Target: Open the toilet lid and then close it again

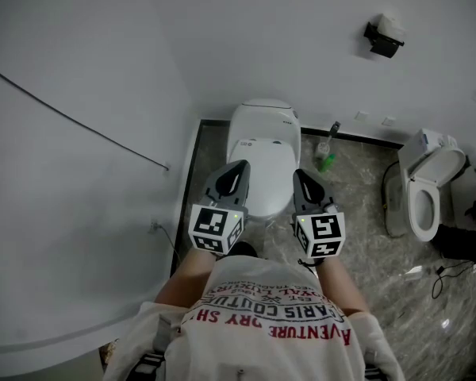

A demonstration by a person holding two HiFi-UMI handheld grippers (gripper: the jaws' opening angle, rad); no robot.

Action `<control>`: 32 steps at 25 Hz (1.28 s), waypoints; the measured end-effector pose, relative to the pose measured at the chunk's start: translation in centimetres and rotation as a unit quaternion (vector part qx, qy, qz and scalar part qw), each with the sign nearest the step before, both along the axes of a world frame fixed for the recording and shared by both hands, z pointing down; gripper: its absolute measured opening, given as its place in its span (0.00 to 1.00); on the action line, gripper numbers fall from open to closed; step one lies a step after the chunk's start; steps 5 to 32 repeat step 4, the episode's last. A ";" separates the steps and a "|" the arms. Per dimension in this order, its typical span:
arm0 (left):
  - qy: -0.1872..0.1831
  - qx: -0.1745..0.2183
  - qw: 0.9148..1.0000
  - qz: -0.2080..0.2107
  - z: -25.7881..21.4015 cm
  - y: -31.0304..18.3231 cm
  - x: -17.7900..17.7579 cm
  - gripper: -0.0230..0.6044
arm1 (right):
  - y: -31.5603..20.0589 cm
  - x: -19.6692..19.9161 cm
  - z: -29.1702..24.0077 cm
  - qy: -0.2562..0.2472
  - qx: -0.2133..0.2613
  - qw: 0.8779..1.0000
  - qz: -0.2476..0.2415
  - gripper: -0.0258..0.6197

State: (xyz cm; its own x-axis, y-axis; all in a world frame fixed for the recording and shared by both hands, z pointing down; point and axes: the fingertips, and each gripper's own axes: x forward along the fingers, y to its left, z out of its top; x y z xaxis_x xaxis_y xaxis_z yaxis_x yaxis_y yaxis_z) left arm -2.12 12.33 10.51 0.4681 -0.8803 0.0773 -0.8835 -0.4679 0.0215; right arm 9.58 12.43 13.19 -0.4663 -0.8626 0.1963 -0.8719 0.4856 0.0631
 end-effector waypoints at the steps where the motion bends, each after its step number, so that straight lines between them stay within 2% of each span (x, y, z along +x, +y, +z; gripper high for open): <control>1: 0.000 0.000 1.000 -0.001 0.0 0.2 0.0 0.05 | 0.1 0.0 0.1 0.000 0.000 1.000 -0.001 0.07; 32: -0.001 0.000 1.000 -0.004 0.3 0.7 -0.1 0.05 | 0.5 0.0 0.4 -0.001 -0.002 1.000 -0.003 0.07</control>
